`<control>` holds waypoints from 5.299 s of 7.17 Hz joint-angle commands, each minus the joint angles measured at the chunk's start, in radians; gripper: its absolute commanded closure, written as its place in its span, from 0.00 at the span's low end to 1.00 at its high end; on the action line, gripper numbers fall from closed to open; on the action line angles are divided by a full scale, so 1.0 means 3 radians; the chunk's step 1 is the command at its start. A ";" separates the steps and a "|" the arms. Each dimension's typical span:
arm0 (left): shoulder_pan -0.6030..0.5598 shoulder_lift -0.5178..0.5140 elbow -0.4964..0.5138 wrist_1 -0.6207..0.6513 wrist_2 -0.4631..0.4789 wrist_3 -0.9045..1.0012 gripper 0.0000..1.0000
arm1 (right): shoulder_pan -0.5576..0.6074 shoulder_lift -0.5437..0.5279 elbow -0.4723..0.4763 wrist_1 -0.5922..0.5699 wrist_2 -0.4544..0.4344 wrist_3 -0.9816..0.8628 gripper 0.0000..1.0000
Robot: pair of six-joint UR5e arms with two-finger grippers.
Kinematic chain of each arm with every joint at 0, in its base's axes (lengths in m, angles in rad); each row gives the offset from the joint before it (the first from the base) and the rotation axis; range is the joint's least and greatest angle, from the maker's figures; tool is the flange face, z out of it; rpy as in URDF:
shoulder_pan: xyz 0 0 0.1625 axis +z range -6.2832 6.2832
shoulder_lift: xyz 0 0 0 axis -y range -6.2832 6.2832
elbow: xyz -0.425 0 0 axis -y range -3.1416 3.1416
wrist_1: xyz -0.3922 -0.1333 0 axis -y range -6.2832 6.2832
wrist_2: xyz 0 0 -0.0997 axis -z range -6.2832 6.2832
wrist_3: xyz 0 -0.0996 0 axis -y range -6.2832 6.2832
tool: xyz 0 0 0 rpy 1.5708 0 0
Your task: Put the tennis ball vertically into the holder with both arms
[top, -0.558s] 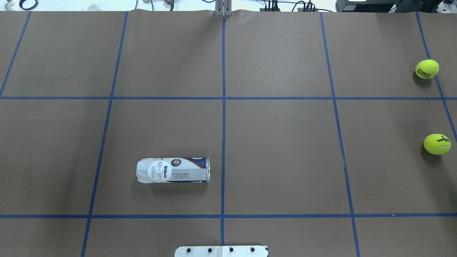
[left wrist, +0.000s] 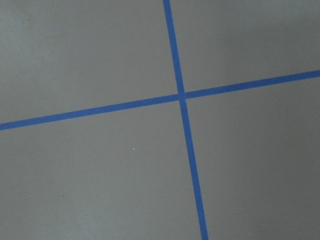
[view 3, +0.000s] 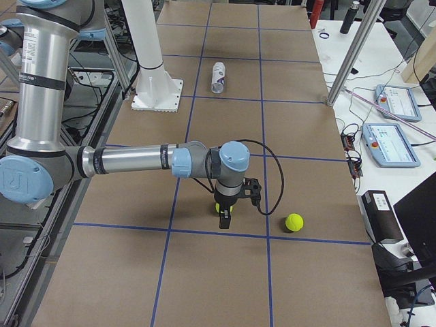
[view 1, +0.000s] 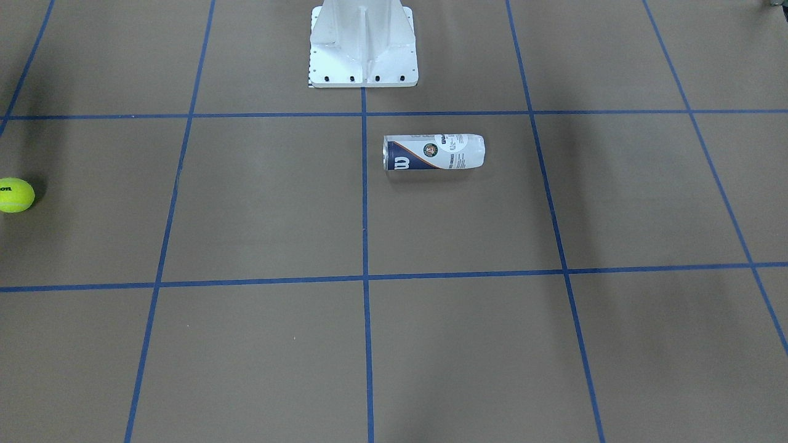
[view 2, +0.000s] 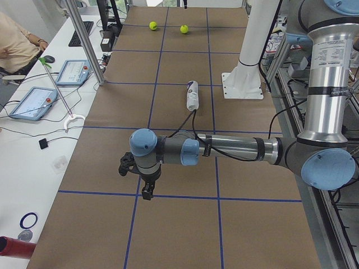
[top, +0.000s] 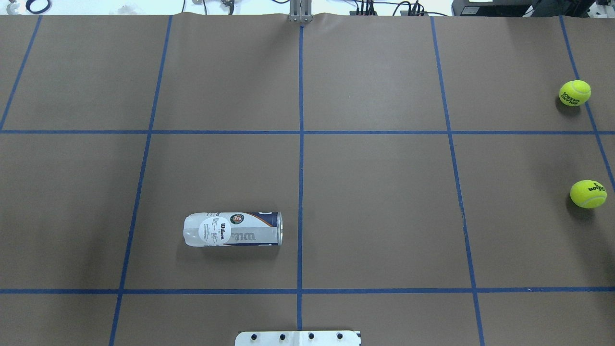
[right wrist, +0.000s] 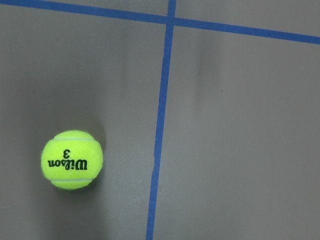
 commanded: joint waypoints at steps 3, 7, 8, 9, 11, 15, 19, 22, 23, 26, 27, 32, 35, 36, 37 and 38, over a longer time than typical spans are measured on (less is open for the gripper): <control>0.0005 -0.0130 -0.0019 0.0007 -0.0002 -0.0005 0.01 | -0.0072 0.0338 -0.0263 -0.0002 -0.0004 0.0034 0.00; 0.0010 -0.0167 -0.0070 -0.0429 -0.0266 -0.0040 0.00 | -0.0072 0.0471 -0.0187 -0.0002 0.0006 0.0009 0.00; 0.0127 -0.0222 -0.0050 -0.0752 -0.0252 -0.0025 0.01 | -0.0072 0.0487 -0.0192 -0.0002 0.0006 0.0019 0.00; 0.0391 -0.0334 -0.0075 -0.1125 -0.0237 -0.0010 0.01 | -0.0072 0.0487 -0.0182 -0.0002 0.0006 0.0024 0.00; 0.0781 -0.0762 -0.0085 -0.1502 -0.0227 -0.0051 0.01 | -0.0072 0.0487 -0.0182 0.0003 0.0006 0.0024 0.00; 0.1950 -0.1521 -0.0146 -0.1492 0.0366 -0.0046 0.01 | -0.0067 0.0487 -0.0157 0.0003 0.0006 0.0024 0.00; 0.3116 -0.2074 -0.0462 -0.0625 0.1207 -0.0005 0.00 | -0.0067 0.0487 -0.0146 0.0003 0.0118 0.0029 0.00; 0.3491 -0.2207 -0.0474 -0.0281 0.1266 0.0454 0.01 | -0.0067 0.0482 -0.0111 0.0003 0.0124 0.0034 0.00; 0.3578 -0.2207 -0.0474 -0.0280 0.1337 0.0460 0.01 | -0.0067 0.0482 -0.0111 0.0003 0.0124 0.0034 0.00; 0.3865 -0.2202 -0.0428 -0.0275 0.1681 0.0460 0.01 | -0.0067 0.0482 -0.0090 -0.0002 0.0129 0.0039 0.00; 0.3896 -0.2197 -0.0408 -0.0275 0.1681 0.0455 0.01 | -0.0067 0.0482 -0.0090 -0.0002 0.0129 0.0034 0.00; 0.3957 -0.2217 -0.0194 -0.0310 0.1670 0.0425 0.01 | -0.0067 0.0482 -0.0090 -0.0002 0.0160 0.0034 0.00; 0.3983 -0.2222 -0.0106 -0.0326 0.1670 0.0394 0.01 | -0.0067 0.0482 -0.0095 -0.0002 0.0160 0.0034 0.00; 0.3983 -0.2237 -0.0070 -0.0356 0.1670 0.0394 0.01 | -0.0067 0.0482 -0.0100 -0.0002 0.0155 0.0034 0.00; 0.3983 -0.2243 -0.0019 -0.0432 0.1670 0.0394 0.01 | -0.0067 0.0476 -0.0100 -0.0002 0.0160 0.0034 0.00; 0.3983 -0.2243 -0.0009 -0.0458 0.1670 0.0394 0.01 | -0.0067 0.0476 -0.0100 -0.0002 0.0155 0.0034 0.00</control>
